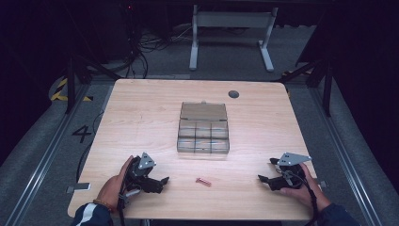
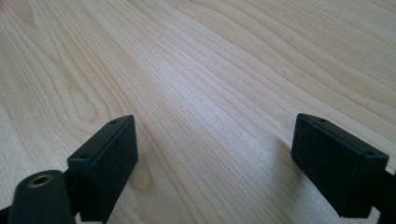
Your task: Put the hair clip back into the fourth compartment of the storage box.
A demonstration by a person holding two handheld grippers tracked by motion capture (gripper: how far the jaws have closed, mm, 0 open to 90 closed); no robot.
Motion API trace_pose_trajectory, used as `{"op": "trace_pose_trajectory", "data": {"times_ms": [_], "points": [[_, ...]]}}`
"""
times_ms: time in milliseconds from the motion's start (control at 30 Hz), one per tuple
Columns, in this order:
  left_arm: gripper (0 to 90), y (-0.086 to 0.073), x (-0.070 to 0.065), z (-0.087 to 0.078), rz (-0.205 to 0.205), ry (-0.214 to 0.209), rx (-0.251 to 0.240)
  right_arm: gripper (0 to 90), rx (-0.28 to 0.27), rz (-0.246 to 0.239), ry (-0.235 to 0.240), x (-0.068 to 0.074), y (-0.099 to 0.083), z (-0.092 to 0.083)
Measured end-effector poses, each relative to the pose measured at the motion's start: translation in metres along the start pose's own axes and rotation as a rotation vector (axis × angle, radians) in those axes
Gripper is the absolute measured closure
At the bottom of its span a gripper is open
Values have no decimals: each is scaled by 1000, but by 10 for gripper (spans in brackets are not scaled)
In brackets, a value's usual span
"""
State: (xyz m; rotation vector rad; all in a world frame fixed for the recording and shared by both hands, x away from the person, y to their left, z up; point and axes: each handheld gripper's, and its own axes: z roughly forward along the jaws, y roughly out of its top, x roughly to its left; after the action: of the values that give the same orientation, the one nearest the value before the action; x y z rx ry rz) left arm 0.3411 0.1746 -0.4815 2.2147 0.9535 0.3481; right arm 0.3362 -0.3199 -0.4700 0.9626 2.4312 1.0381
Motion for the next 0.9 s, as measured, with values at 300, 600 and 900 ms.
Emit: {"op": "trace_pose_trajectory", "data": {"times_ms": [300, 600, 900], "points": [[0, 0, 0, 0, -1, -4, 0, 149, 7, -4, 3, -1, 1, 0], [1, -1, 0, -1, -3, -3, 2, 270, 22, -21, 22, 1, 3, -4], [1, -1, 0, -1, -4, -3, 2, 386, -28, -34, 84, 8, 13, -13]]}}
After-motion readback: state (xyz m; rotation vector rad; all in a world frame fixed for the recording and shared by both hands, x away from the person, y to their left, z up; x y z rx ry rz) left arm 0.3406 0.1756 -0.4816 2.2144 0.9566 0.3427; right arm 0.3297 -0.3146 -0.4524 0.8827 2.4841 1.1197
